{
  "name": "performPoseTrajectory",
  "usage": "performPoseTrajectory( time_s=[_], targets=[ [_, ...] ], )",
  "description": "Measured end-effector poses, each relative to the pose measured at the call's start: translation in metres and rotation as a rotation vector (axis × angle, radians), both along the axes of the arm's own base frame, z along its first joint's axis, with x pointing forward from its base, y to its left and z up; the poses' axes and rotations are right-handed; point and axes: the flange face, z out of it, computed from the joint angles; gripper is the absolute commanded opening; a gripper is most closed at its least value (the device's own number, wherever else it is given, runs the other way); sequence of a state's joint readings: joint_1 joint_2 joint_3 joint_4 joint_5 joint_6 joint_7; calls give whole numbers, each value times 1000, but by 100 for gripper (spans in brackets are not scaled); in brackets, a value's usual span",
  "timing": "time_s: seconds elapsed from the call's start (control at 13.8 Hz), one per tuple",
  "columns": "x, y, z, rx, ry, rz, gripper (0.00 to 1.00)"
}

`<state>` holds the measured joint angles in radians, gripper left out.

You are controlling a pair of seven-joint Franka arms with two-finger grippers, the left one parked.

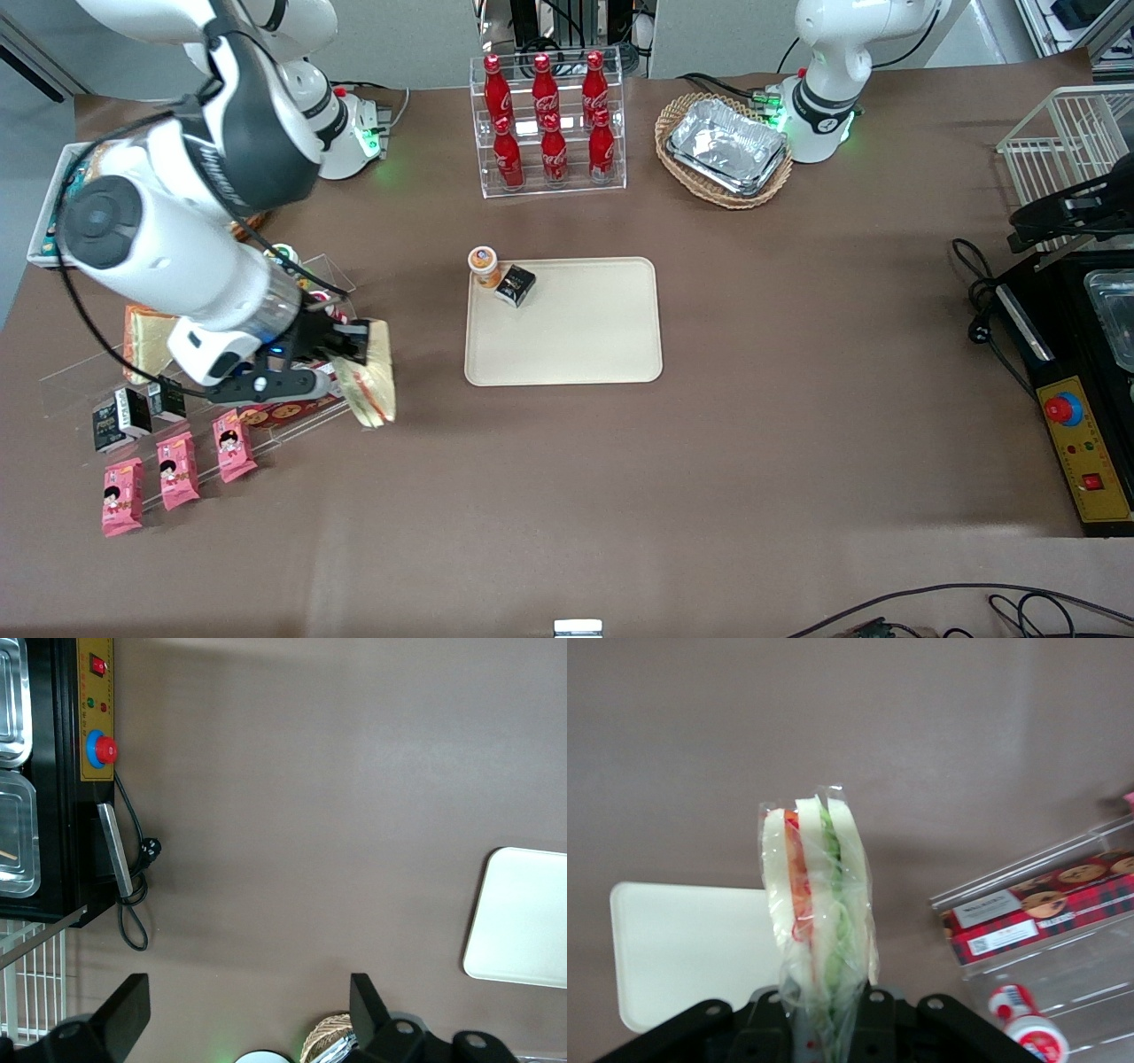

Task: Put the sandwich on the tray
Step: 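Carry the sandwich over the beige tray with the right gripper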

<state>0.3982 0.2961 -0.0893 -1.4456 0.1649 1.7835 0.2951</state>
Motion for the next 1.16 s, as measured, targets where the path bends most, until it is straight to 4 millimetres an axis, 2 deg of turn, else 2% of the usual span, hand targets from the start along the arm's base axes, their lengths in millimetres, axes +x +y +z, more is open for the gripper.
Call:
performPoseTrajectory(
  time_s=[0.15,0.29,0.58,0.8,0.95,1.16],
  targets=[
    [1,27,-15,5,-1,-107,0],
    [-2,67,-34,17,5,-276,0],
    [-27,161,-90,33,36,-562,0],
    [-47,213,-132,42,67,-786,0],
    [-59,230,-156,16,104,-926,0],
    [-69,224,-193,-52,156,-1133,0]
  ],
)
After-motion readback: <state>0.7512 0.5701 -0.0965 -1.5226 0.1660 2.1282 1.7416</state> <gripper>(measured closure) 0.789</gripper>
